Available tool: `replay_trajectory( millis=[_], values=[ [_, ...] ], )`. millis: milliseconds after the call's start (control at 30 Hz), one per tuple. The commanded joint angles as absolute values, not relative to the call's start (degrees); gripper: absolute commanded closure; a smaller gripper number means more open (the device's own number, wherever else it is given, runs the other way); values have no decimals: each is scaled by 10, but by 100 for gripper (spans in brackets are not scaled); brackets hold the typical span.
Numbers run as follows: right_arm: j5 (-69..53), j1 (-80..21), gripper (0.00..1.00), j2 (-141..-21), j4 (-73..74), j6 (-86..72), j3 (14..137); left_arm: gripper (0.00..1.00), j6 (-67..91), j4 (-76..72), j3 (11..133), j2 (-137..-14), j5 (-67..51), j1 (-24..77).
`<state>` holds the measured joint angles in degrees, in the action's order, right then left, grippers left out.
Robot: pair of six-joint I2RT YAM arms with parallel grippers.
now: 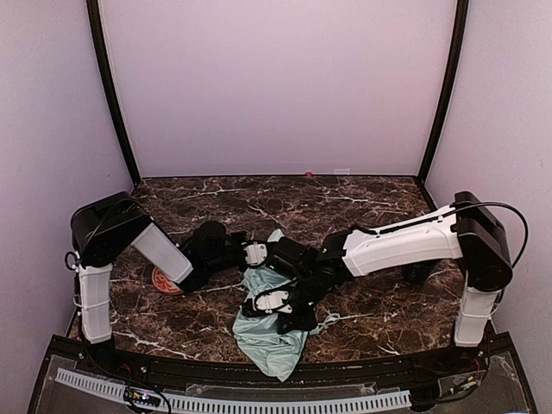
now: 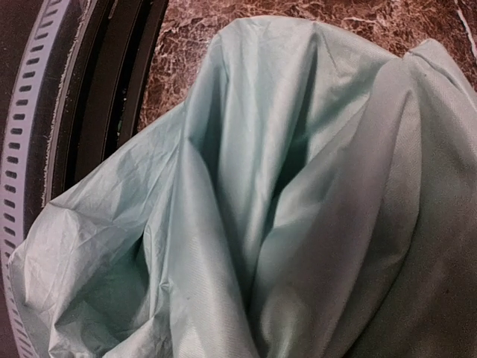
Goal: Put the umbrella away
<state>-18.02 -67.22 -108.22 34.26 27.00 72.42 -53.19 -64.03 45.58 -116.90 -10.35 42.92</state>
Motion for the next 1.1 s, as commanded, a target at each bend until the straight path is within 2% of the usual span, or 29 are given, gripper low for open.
replay_trajectory(
  millis=[0,33,100,167,333,600,733,800,900,967,1067],
  values=[
    [-235,-650,100,-1095,344,259,712,92,-532,-698,493,-1181,-9,424],
    [-241,-645,100,-1094,339,256,705,85,-518,-688,505,-1181,8,419],
    [-255,-631,100,-1096,330,250,695,57,-487,-664,532,-1180,44,406],
    [-272,-614,100,-1101,325,245,693,34,-465,-658,545,-1179,73,395],
    [-316,-581,100,-1112,310,242,689,2,-387,-584,581,-1144,109,358],
    [-367,-562,100,-1152,342,251,705,1,-322,-531,586,-1057,123,320],
    [-389,-542,100,-1160,344,241,712,1,-317,-499,505,-932,27,343],
    [-391,-532,100,-1162,342,235,714,2,-337,-427,459,-858,-49,372],
    [-389,-523,100,-1170,347,236,728,13,-355,-244,433,-759,-163,426],
    [-394,-521,100,-1181,362,246,743,17,-354,-170,411,-712,-221,467],
    [-408,-513,100,-1201,383,262,761,17,-350,-87,390,-677,-226,528]
  ],
)
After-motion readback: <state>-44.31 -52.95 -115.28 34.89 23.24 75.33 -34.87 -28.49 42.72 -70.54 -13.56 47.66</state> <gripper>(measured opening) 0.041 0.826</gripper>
